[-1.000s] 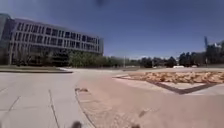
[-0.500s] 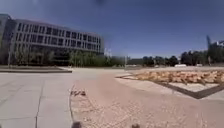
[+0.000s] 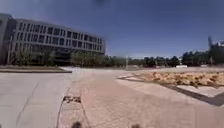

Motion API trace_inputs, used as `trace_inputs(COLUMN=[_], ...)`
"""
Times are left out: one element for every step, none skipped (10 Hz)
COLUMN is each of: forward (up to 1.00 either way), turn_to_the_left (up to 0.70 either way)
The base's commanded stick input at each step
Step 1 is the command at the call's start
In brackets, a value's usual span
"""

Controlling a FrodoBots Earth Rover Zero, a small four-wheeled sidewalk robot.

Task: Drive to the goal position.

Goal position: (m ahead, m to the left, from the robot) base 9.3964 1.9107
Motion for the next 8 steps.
trace_inputs(forward=[0.85, 0.85, 0.85, 0.85, 0.85, 0.85, 0.85, 0.85], turn_to_the_left=[0.02, 0.02, 0.02, 0.02, 0.02, 0.02, 0.02, 0.02])
